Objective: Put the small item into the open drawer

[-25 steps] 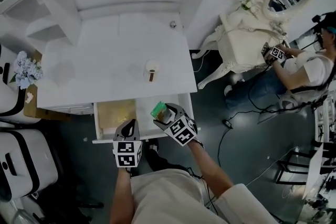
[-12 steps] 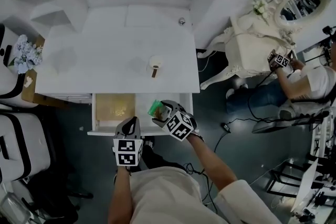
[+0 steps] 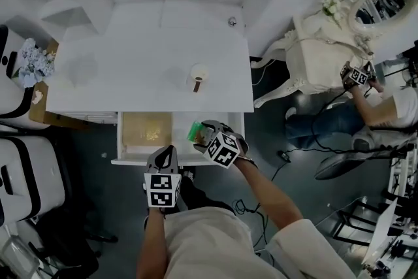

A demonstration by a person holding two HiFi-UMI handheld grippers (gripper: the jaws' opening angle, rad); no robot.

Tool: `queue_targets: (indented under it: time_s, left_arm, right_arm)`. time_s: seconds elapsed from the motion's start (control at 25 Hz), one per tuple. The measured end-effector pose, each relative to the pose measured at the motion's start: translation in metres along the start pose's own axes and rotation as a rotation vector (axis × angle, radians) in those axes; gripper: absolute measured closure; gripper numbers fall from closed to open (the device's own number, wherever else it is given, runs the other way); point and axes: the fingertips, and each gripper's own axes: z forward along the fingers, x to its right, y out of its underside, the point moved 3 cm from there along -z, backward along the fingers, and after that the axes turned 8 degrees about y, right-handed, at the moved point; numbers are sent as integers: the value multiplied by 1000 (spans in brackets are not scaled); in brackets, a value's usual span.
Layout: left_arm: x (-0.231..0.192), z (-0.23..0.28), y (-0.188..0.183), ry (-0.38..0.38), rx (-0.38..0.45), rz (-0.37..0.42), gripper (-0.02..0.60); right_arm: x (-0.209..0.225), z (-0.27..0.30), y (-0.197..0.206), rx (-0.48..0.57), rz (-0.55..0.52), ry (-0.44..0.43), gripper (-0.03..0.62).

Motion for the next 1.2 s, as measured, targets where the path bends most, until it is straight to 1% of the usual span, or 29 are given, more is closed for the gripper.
queue_targets:
  time_s: [0.24, 0.48, 0.64, 0.88, 1.04, 1.2]
  left_arm:
    - [3, 2, -3, 15, 0, 4, 565]
    - [2, 4, -4, 22, -4, -2, 565]
    - [-2, 3, -2, 10, -7, -11, 565]
    - [-17, -10, 8, -27, -9, -38, 565]
    - [-30, -17, 15, -55, -9, -73, 565]
    - [-37, -20, 20, -73, -13, -88, 565]
  right_arm:
    - [4, 16, 4, -52, -58, -28, 224]
    - [4, 41, 11, -119, -155, -57, 224]
    - [1, 62, 20, -173, -206, -89, 224]
    - [-10, 100, 22, -195, -220, -117, 224]
    - [-17, 122, 24, -216, -236, -143, 224]
    - [-19, 139, 26, -226, -229, -161, 224]
